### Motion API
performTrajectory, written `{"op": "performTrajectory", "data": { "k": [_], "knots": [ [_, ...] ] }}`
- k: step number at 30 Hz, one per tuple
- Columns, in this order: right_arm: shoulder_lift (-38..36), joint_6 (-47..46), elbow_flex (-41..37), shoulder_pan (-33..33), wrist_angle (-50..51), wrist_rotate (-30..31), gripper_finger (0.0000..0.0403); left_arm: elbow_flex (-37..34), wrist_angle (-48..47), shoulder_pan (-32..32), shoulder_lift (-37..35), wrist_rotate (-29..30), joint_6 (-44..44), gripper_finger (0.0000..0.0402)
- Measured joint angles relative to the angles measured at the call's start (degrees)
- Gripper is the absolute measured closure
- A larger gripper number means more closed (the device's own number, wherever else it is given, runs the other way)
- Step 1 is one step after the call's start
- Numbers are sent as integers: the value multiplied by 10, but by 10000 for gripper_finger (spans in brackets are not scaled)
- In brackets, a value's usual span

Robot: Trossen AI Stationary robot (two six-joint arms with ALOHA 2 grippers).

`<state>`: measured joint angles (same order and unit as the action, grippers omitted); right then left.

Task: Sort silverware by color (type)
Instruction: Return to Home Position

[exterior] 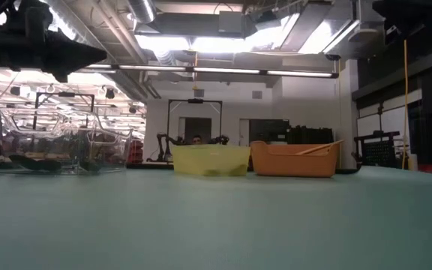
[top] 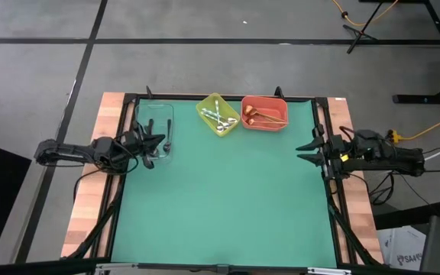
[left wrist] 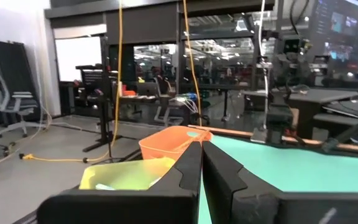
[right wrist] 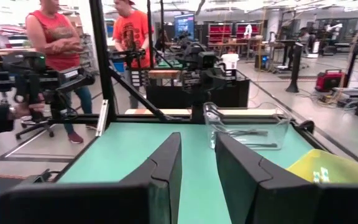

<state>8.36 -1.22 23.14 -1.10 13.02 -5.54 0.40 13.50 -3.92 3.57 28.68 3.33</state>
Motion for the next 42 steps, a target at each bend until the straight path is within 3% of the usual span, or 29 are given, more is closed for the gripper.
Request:
{"op": "performTrajectory", "data": {
  "k": [13, 29, 34, 42],
  "knots": [
    [0, 0, 0, 0, -1, -32, 314, 8, 6, 31, -14, -64, 2, 396],
    [-3, -2, 18, 0, 4, -51, 314, 26, -31, 31, -34, -59, 15, 396],
    [-6, -15, -5, 0, 1, -51, 314, 26, -46, 31, -34, -59, 3, 396],
    [-11, -30, -77, 0, -93, -51, 314, 26, -55, 31, -34, -58, -2, 396]
  ]
}}
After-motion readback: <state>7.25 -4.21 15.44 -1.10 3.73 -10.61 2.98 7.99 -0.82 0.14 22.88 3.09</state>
